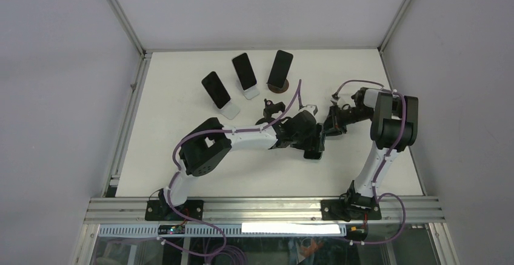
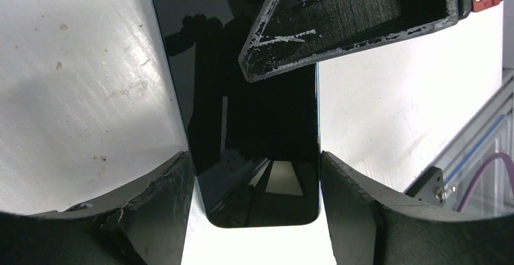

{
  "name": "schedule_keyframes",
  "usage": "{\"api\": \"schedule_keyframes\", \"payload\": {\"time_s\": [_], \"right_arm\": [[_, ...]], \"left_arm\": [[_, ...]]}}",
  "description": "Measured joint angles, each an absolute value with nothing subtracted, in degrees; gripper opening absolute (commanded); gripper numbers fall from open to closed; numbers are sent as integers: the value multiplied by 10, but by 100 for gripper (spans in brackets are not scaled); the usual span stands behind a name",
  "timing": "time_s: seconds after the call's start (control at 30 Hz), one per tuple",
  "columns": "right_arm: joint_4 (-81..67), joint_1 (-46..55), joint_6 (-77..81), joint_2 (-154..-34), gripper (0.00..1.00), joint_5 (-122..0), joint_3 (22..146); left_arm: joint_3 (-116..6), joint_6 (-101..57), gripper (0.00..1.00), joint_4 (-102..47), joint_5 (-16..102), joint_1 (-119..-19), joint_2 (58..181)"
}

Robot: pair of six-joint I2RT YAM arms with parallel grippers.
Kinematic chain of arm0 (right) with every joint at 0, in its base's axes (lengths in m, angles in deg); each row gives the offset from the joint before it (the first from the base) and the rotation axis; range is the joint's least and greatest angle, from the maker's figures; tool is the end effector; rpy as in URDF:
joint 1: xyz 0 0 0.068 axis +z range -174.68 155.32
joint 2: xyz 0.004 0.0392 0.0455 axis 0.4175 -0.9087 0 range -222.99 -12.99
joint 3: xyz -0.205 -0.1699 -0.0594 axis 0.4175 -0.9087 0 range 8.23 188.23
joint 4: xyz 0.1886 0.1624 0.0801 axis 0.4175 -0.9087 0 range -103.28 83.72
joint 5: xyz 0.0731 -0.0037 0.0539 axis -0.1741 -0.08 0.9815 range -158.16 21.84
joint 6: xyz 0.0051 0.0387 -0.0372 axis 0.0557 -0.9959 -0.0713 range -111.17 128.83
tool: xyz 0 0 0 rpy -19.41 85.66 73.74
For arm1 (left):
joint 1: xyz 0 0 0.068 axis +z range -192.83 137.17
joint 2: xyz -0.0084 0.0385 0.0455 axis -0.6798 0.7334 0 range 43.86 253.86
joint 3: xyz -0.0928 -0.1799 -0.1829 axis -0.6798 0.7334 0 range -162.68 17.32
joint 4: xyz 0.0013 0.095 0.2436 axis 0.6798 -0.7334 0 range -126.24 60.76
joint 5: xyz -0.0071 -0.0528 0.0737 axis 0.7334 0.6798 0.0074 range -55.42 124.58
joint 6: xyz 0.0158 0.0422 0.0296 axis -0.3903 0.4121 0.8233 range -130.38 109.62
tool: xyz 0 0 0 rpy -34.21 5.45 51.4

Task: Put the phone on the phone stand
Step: Pick up the phone at the center of the board.

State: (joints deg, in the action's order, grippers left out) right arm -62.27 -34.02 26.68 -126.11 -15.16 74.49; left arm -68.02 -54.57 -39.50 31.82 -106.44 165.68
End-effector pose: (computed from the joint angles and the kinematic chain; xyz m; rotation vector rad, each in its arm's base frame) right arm 0.3141 -0.0228 0.1255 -0.0507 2.7855 1.4215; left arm 0.2091 -0.4176 0.1606 0.4061 2.5173 -0.7807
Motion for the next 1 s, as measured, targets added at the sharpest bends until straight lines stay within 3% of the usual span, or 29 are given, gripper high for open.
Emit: {"api": "schedule_keyframes", "payload": {"time_s": [0.1, 0.2, 0.4, 0.43, 0.47, 1.0], "right_arm": [[-632, -344, 275, -1261, 6, -146, 747], [-645, -349, 289, -1262, 4, -145, 751], [-678, -363, 341, -1262, 1, -119, 757], [-682, -365, 348, -1262, 1, -114, 759], [-687, -368, 356, -1262, 1, -109, 762], [-727, -395, 418, -1233, 1, -85, 774]], "left_arm": [[-676, -544, 66, -386, 347, -1057, 1657], [-666, -541, 75, -363, 364, -1053, 1656], [-634, -515, 84, -334, 385, -1055, 1639], [-629, -510, 96, -335, 390, -1057, 1634], [-620, -503, 99, -335, 394, -1060, 1626], [-498, -399, 99, -343, 377, -1119, 1472]]}}
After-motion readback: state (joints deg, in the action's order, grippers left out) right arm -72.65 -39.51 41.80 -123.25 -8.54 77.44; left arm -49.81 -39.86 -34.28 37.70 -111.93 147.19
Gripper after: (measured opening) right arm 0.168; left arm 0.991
